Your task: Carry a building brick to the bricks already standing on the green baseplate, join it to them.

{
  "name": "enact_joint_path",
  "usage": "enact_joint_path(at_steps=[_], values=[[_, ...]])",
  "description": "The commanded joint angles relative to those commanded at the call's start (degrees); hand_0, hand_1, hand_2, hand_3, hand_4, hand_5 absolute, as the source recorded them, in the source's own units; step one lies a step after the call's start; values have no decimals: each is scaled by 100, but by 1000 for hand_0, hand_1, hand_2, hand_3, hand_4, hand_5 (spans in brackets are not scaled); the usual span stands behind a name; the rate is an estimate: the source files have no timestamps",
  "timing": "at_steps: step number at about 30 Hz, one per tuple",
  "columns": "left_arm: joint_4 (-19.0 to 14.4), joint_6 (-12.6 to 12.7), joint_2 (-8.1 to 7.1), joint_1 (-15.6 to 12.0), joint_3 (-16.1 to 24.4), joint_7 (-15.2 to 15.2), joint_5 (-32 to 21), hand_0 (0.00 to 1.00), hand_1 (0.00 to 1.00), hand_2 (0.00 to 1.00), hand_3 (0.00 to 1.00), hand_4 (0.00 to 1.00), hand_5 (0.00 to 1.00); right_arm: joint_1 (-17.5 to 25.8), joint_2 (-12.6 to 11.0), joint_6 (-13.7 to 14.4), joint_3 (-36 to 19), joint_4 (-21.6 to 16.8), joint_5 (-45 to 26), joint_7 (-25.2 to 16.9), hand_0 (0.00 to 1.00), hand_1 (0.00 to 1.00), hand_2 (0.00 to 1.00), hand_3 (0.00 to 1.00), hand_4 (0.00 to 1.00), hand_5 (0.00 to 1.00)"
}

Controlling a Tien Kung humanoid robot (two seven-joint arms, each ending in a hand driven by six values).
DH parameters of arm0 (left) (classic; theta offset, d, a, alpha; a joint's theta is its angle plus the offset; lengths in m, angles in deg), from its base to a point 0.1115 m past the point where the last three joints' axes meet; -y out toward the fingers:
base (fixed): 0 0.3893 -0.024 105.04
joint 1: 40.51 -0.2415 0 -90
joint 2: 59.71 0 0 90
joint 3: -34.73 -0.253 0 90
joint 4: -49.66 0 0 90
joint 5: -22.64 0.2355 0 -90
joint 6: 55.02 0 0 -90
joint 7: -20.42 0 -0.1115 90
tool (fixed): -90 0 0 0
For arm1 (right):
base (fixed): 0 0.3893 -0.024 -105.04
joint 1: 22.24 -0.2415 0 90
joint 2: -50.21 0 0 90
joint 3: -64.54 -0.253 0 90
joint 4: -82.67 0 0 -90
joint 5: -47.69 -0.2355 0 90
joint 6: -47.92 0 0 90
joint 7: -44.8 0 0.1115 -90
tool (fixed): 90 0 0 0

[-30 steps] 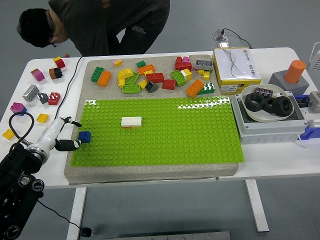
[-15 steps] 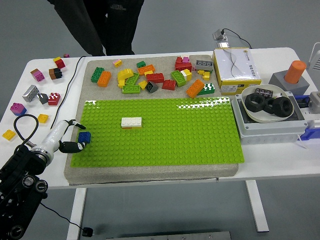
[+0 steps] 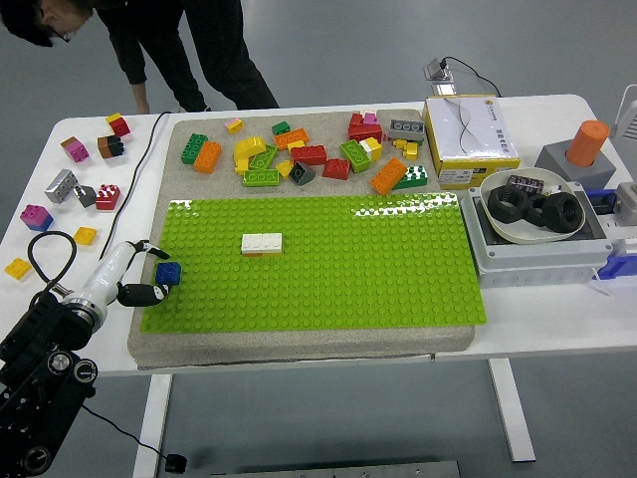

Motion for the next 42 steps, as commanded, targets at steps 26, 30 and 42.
enact_joint_path(at_steps=[26, 30, 42], values=[[263, 143, 12, 24, -56, 215, -31, 998, 942, 938, 559, 548, 2, -2, 5, -7, 0, 0, 19, 13, 639, 620, 636, 719, 799, 998], [270, 155, 17, 12, -49, 236, -34, 998, 942, 938, 559, 548, 2, 1, 7, -4, -3, 0, 24, 13, 639, 620, 636, 719, 799, 998], [280, 259, 36, -6, -10, 308, -26, 998, 939, 915, 488, 502, 2, -6, 9, -2, -15, 0, 37, 12, 639, 620, 637, 720, 799, 998]])
